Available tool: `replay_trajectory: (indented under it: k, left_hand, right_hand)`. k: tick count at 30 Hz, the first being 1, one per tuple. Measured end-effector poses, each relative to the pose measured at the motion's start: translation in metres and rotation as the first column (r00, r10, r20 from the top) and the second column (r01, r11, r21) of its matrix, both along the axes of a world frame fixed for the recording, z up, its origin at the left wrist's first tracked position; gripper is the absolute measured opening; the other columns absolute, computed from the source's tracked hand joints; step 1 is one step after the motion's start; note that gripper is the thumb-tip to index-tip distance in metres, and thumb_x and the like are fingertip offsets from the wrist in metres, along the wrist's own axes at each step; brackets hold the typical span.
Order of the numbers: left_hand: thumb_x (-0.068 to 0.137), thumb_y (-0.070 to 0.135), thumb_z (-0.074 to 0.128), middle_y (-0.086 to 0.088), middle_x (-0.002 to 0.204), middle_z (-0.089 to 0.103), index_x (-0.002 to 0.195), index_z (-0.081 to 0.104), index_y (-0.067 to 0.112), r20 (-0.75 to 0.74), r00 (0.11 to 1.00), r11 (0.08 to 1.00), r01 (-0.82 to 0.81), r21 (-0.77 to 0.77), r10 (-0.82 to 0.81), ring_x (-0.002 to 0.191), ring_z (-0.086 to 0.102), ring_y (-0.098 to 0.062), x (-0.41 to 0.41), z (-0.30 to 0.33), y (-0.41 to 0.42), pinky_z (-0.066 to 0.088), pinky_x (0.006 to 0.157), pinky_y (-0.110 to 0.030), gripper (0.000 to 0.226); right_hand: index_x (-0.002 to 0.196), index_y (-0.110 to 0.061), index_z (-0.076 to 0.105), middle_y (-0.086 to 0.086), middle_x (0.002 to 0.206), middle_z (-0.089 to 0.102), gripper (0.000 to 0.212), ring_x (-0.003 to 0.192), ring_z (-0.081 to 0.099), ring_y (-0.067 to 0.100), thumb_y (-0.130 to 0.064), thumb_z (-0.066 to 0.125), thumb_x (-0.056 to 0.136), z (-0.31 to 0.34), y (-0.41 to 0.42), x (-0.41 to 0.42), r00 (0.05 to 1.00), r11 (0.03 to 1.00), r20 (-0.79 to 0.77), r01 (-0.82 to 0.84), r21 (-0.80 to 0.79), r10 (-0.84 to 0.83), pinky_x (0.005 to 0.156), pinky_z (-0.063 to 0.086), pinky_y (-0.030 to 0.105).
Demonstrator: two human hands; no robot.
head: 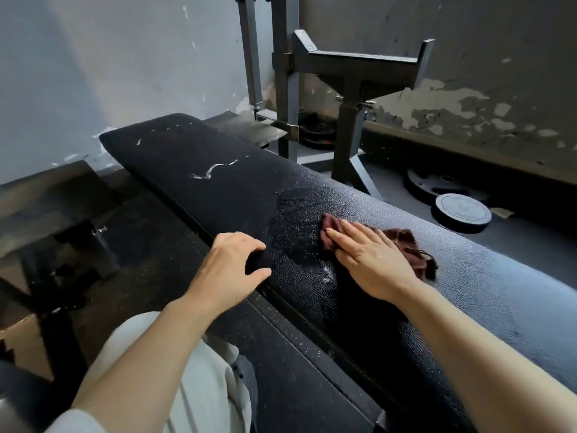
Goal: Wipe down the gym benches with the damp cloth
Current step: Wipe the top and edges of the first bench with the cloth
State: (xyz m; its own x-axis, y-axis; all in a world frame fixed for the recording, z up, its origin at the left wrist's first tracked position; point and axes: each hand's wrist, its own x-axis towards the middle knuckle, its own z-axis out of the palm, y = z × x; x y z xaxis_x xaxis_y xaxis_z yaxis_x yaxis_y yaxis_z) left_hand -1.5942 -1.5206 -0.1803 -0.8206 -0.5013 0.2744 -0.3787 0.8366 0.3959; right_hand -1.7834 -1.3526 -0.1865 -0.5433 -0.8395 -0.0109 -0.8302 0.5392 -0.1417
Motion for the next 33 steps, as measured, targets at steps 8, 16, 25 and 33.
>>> replay_trajectory:
  k: [8,16,25,33]
  left_hand:
    - [0.079,0.025,0.077,0.003,0.115,0.063,0.116,0.067,0.018,0.002,1.000,1.000,-0.025,0.007,0.025,0.115,0.047,-0.020,0.012,0.001,-0.010,0.037,0.097,-0.027,0.040]
    - [0.081,0.018,0.074,0.000,0.120,0.061,0.120,0.064,0.016,0.024,0.997,0.997,-0.068,0.039,0.067,0.114,0.051,-0.023,0.013,0.003,-0.010,0.042,0.097,-0.032,0.041]
    - [0.087,0.020,0.069,-0.001,0.128,0.058,0.126,0.061,0.015,0.060,0.997,0.998,-0.057,0.041,0.054,0.122,0.045,-0.022,0.015,0.004,-0.007,0.038,0.099,-0.032,0.040]
    - [0.088,-0.004,0.055,-0.008,0.118,0.063,0.117,0.064,0.005,-0.207,0.972,0.993,-0.105,0.045,0.112,0.108,0.058,-0.023,0.007,0.005,0.004,0.041,0.094,-0.022,0.032]
  right_hand:
    - [0.152,-0.038,0.013,-0.006,0.162,0.004,0.052,0.149,0.002,0.015,-0.045,0.024,0.102,0.000,-0.030,0.062,0.992,0.992,-0.039,-0.123,-0.029,0.122,0.119,0.001,0.041]
    - [0.151,-0.042,0.009,-0.010,0.162,0.001,0.054,0.148,-0.003,0.010,-0.051,0.015,0.098,0.001,-0.021,0.077,0.966,0.966,-0.008,-0.257,0.001,0.257,0.120,-0.006,0.035]
    - [0.151,-0.044,0.006,-0.013,0.161,-0.001,0.075,0.148,-0.007,0.009,-0.056,-0.011,0.079,0.001,0.022,0.086,0.979,0.979,-0.005,-0.205,0.012,0.205,0.120,-0.008,0.035]
    - [0.153,-0.029,0.020,-0.002,0.161,0.013,0.053,0.148,0.007,0.016,-0.033,0.036,0.102,0.002,-0.056,0.097,0.951,0.954,0.113,-0.275,-0.123,0.289,0.119,0.000,0.043]
